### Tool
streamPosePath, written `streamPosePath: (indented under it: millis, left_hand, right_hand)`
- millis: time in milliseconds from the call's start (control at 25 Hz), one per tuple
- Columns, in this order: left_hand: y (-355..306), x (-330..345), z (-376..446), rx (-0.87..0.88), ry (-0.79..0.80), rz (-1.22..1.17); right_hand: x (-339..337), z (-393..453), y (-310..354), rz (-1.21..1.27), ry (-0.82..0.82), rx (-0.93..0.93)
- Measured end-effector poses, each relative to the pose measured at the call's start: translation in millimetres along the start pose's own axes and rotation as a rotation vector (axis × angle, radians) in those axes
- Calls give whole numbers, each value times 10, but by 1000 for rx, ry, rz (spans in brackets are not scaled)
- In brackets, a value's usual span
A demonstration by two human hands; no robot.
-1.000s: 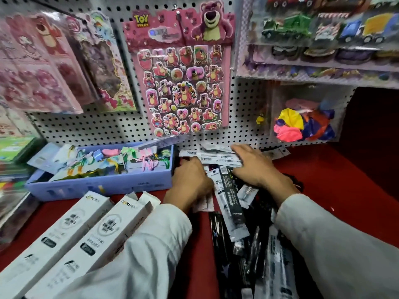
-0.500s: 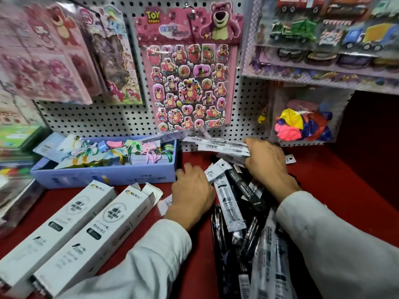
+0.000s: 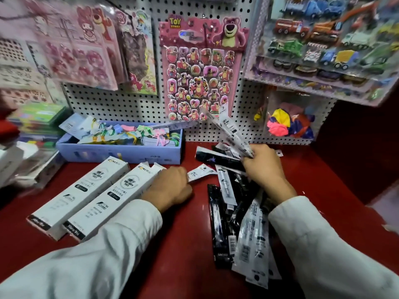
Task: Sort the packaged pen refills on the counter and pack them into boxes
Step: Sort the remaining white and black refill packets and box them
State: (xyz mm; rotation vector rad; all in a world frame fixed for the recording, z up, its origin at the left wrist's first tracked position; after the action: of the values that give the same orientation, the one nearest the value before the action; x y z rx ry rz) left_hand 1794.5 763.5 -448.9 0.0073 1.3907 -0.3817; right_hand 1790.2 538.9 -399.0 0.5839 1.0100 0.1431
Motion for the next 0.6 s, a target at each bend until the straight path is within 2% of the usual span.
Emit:
streamPosePath:
  millis: [120,200,320,440,520,600]
  left_hand:
    - [127,-191,-114,-14,-80,-196]
    - [255,-372,-159,-107,-158,-486]
    - [444,-462,-277,-336,-201,-945]
    - [423,-428,-348,-439,-146,-1169]
    - [357,-445,-361,-489,-122,-1315]
    - [294,-449,-362,-542,-79,-1447]
  right_hand:
    - [101,-79,44,313,68,192]
    - [239,-181,58,532,132,336]
    - [275,-250,79,579,133,343]
    - [236,-312,205,737,179,359]
    - [300,-480,476,973,378,377]
    - [388,-774,835,1163,660,399]
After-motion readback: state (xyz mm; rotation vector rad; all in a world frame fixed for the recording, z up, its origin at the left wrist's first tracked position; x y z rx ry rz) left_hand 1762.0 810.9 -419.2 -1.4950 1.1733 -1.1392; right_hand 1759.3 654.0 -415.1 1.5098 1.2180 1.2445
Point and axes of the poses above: each hand's wrist, its own z-axis towards the middle knuckle, its own x-axis out of the palm, y = z × x, the point moved 10 cm from there along z, towards the middle knuckle, and after that the axes turned 14 degrees about -y, right-handed, at the moved point
